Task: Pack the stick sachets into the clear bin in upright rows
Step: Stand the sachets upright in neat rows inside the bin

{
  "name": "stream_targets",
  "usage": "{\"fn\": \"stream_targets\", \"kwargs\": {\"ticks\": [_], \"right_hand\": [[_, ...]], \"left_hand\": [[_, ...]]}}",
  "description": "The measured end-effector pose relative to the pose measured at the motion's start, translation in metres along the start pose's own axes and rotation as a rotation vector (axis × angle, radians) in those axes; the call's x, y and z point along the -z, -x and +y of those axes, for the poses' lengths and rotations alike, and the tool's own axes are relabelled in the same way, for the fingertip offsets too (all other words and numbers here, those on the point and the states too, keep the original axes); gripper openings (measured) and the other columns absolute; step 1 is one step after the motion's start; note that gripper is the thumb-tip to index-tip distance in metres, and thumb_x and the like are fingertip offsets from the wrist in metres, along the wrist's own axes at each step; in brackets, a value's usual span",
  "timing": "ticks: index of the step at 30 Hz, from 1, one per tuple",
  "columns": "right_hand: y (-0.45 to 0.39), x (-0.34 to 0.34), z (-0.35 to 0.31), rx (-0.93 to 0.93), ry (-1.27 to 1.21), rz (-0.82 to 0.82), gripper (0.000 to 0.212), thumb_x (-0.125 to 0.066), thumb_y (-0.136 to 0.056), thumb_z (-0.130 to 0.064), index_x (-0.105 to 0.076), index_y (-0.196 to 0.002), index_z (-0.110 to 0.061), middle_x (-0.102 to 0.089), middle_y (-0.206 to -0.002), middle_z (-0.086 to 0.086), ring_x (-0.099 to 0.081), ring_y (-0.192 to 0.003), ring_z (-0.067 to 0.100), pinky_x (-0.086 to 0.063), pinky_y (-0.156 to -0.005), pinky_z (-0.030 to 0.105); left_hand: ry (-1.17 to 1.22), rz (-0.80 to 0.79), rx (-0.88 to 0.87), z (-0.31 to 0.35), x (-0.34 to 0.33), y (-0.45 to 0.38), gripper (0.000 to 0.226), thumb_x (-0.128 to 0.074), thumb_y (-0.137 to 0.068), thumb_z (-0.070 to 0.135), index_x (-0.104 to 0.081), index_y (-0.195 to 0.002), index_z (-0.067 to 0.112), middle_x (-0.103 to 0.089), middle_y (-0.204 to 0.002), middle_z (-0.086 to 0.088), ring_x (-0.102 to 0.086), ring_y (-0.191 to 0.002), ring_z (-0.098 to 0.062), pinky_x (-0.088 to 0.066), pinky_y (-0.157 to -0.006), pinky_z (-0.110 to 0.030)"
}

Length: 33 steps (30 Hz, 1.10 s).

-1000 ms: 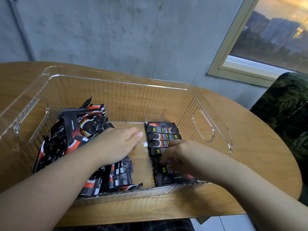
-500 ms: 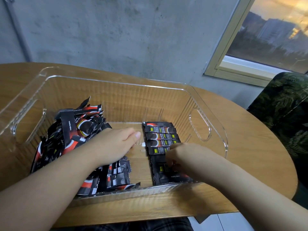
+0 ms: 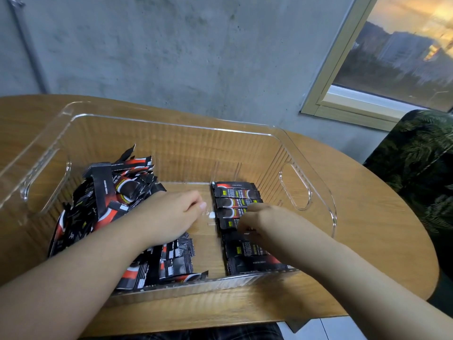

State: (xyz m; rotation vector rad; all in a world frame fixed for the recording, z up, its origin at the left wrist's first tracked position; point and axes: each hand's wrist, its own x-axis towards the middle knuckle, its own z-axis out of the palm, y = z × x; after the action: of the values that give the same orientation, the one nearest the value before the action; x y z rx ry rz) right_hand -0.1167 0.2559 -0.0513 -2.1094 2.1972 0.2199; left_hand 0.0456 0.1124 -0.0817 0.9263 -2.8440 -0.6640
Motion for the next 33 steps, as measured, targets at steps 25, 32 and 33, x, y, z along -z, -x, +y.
{"fn": "stream_targets", "kwargs": {"ticks": [25,32,33], "right_hand": [[-0.01,-0.009,0.004,-0.109,-0.052,-0.009,0.02,-0.054,-0.092,-0.013,-0.063,-0.11,-0.015,-0.057,-0.112,0.002,-0.058,-0.099,0.022,-0.05,-0.085,0.035],[-0.05,0.003,0.002,-0.168,-0.057,0.031,0.031,-0.053,-0.085,0.002,-0.066,-0.106,-0.016,-0.063,-0.106,0.004,-0.061,-0.096,0.024,-0.053,-0.078,0.035],[-0.056,0.005,0.001,-0.175,-0.064,0.025,0.031,-0.049,-0.084,0.005,-0.065,-0.104,-0.014,-0.063,-0.104,0.005,-0.06,-0.093,0.025,-0.052,-0.073,0.034]], "left_hand": [[-0.038,0.041,-0.066,0.001,0.0,0.001,0.008,-0.046,-0.096,0.032,-0.049,-0.092,0.037,-0.052,-0.09,0.024,-0.052,-0.091,-0.004,-0.036,-0.075,-0.024],[-0.062,0.048,-0.076,0.0,-0.002,-0.001,0.007,-0.053,-0.092,0.034,-0.053,-0.099,0.033,-0.049,-0.095,0.021,-0.049,-0.092,-0.005,-0.029,-0.074,-0.021],[-0.056,0.044,-0.071,0.0,-0.001,-0.001,0.006,-0.053,-0.092,0.034,-0.052,-0.099,0.034,-0.049,-0.096,0.021,-0.05,-0.094,-0.006,-0.03,-0.075,-0.021]]}}
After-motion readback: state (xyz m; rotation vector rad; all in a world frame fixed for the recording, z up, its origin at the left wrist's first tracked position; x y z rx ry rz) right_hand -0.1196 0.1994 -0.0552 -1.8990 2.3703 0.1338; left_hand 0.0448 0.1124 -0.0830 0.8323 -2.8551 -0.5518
